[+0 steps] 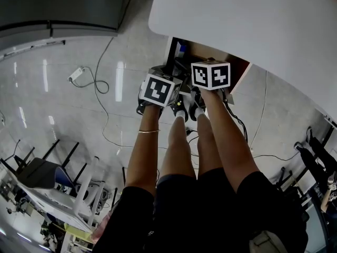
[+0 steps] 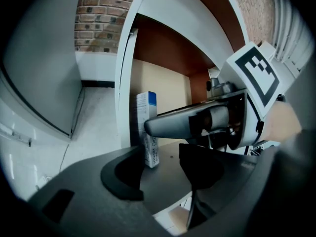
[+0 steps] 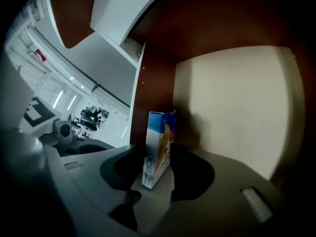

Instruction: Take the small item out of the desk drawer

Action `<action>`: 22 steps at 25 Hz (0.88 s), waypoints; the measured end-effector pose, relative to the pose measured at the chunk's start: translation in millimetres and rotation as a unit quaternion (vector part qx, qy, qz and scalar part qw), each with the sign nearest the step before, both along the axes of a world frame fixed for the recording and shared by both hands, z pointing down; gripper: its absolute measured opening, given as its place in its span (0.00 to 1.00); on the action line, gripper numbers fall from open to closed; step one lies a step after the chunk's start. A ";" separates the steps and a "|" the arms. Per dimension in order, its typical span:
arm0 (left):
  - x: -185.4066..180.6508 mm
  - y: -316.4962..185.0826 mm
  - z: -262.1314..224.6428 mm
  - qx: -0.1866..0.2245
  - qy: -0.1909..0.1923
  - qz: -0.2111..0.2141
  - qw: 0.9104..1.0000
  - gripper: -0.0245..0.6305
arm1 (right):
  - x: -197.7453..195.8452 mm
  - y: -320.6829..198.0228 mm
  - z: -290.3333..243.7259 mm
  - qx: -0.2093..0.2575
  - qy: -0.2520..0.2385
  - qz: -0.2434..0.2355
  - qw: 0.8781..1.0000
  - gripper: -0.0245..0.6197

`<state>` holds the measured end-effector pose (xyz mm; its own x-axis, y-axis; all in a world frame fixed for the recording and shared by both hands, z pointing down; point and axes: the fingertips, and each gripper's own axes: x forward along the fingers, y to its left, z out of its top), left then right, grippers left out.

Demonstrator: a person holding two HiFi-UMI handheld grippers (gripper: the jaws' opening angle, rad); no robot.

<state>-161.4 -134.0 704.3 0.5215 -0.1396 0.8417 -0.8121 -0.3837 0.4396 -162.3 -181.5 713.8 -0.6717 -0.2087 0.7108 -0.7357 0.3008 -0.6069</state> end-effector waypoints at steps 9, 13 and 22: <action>7.8 3.2 6.7 -0.011 -0.001 0.057 0.998 0.37 | -3.5 -7.9 -0.8 -0.020 -0.034 0.034 0.999 0.26; 7.1 2.1 6.9 -0.012 0.005 0.055 0.998 0.35 | -5.3 -11.0 4.8 -0.015 -0.015 0.020 1.000 0.24; 2.9 -2.9 -3.6 0.015 0.018 0.016 1.000 0.32 | 8.0 -14.2 -6.1 0.011 -0.005 0.031 0.999 0.21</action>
